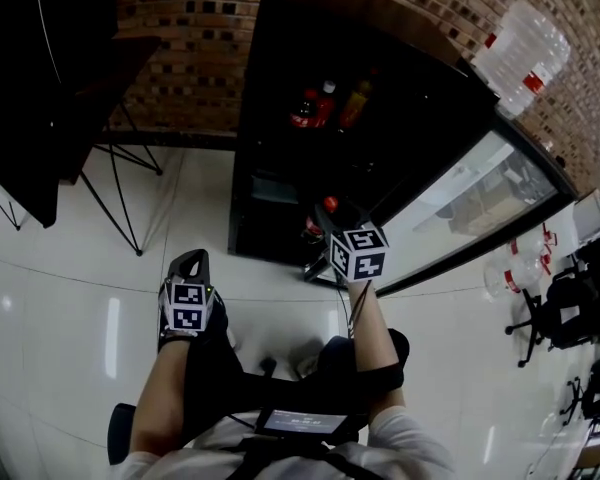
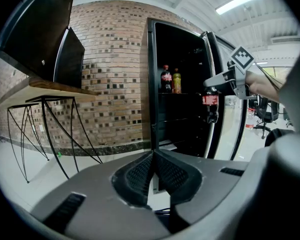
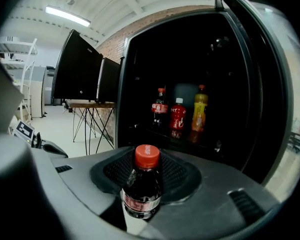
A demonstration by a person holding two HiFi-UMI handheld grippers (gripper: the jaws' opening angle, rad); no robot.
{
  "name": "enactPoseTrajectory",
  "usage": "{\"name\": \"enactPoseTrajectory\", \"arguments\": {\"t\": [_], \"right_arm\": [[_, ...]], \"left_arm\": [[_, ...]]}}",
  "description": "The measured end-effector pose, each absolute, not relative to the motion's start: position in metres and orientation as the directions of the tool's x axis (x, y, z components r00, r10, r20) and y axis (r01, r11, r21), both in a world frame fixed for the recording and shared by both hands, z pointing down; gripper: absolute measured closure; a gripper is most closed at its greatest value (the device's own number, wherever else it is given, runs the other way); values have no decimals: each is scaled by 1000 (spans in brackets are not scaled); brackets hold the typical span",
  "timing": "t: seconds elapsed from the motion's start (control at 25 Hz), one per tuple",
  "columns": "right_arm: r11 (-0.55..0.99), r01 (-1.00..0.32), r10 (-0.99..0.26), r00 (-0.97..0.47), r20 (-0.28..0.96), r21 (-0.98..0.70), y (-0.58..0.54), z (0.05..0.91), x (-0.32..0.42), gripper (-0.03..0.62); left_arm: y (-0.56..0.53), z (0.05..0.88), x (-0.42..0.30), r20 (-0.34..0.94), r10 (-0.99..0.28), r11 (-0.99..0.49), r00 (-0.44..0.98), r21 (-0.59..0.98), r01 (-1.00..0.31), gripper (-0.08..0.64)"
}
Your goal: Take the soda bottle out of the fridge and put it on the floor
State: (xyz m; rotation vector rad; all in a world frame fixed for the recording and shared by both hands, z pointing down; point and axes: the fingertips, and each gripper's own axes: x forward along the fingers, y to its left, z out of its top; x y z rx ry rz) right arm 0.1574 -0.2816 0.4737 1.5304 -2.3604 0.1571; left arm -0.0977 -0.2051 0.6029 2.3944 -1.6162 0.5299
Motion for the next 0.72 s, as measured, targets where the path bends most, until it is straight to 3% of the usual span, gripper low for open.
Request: {"name": "enactPoseTrajectory", "arguments": {"t": [0.72], "right_arm": [[407,-913,-718,-321,617,-2,-250,695,149,420]], "left_arm": [[-206,607,-97,405,-851,-379,334,-33,-925,559]]}}
